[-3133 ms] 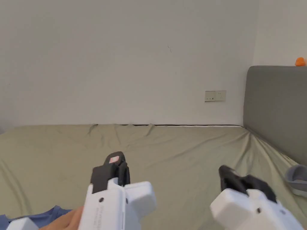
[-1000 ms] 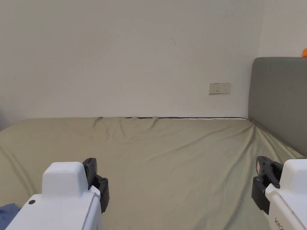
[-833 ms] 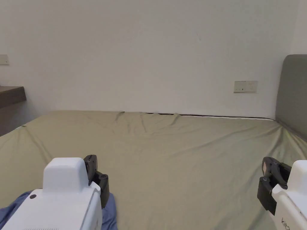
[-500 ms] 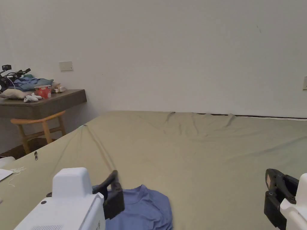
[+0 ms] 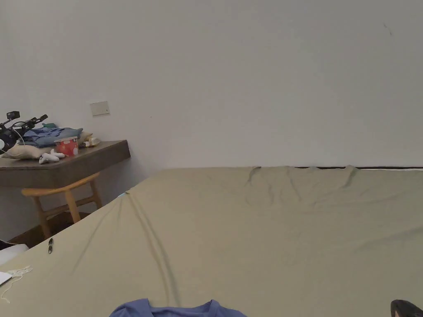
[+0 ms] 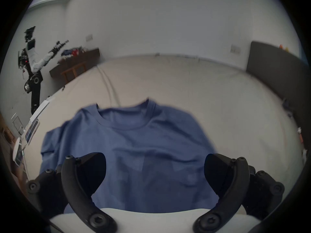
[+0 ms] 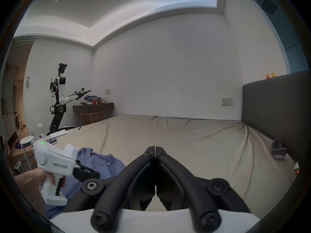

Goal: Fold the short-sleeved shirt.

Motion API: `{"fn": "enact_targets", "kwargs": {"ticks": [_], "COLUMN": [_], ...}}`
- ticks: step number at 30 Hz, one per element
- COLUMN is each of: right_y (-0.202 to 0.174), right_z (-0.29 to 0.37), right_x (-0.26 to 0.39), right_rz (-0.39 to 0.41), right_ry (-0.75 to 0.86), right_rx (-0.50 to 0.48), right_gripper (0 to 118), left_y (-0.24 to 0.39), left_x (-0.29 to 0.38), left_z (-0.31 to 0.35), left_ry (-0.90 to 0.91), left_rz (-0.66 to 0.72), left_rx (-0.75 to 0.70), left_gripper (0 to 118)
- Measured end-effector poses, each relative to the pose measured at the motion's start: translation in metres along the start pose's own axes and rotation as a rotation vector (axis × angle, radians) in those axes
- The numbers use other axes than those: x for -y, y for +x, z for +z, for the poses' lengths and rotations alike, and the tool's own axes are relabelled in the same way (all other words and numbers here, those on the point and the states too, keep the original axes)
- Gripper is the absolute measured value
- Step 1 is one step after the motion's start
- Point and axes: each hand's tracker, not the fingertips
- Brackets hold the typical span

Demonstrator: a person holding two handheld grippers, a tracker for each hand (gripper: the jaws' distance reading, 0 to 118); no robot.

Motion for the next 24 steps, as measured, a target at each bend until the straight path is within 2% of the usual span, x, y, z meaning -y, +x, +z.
{"fn": "enact_targets", "kwargs": {"ticks": [3,4,5,6,9,10,11,12,13,14,15,16,18,22,24], "right_y": [0.004,0.005,0.005,0.006,0.007,0.008,0.009,0.01,0.01,0.011,0.011,0.013,0.021,0.04,0.054], "right_z": [-0.016,-0.02,-0.022,-0.023,-0.023,-0.021,-0.019,-0.017,-0.015,-0.013,-0.01,-0.007,0.0,0.01,0.019], "right_x": [0.012,0.014,0.017,0.02,0.026,0.027,0.027,0.026,0.025,0.023,0.021,0.019,0.015,0.007,0.002], "right_rz": [-0.019,-0.011,-0.009,-0.008,-0.021,-0.025,-0.026,-0.026,-0.026,-0.028,-0.029,-0.03,-0.037,-0.081,-0.12], "right_ry": [-0.062,-0.059,-0.067,-0.076,-0.1,-0.106,-0.109,-0.11,-0.111,-0.109,-0.104,-0.1,-0.087,-0.067,-0.053], "right_rx": [0.007,0.005,0.004,0.001,-0.012,-0.022,-0.03,-0.041,-0.048,-0.048,-0.049,-0.052,-0.068,-0.028,0.01], "right_gripper": [0,0,0,0,0,0,0,0,0,0,0,0,0,0,0], "left_y": [0.003,0.003,-0.001,-0.005,-0.032,-0.035,-0.026,-0.025,-0.026,-0.028,-0.046,-0.055,-0.076,-0.07,-0.073], "left_x": [0.007,0.01,0.009,0.009,0.008,0.008,0.0,-0.003,-0.005,-0.008,-0.01,-0.012,-0.016,-0.017,-0.032], "left_z": [-0.041,-0.047,-0.045,-0.042,-0.053,-0.049,-0.043,-0.038,-0.034,-0.031,-0.054,-0.057,-0.067,-0.046,-0.047], "left_ry": [-0.042,-0.042,-0.035,-0.05,-0.053,-0.041,-0.016,0.005,0.003,-0.011,-0.076,-0.105,-0.108,-0.007,0.026], "left_rz": [-0.043,-0.02,0.069,0.078,0.104,0.111,0.107,0.117,0.144,0.195,0.306,0.408,0.505,0.568,0.62], "left_rx": [-0.036,-0.02,0.015,0.061,0.08,0.081,0.068,0.047,0.062,0.07,0.097,0.151,0.213,0.286,0.377], "left_gripper": [110,115,117,117,115,106,88,69,42,10,0,0,0,0,0]}}
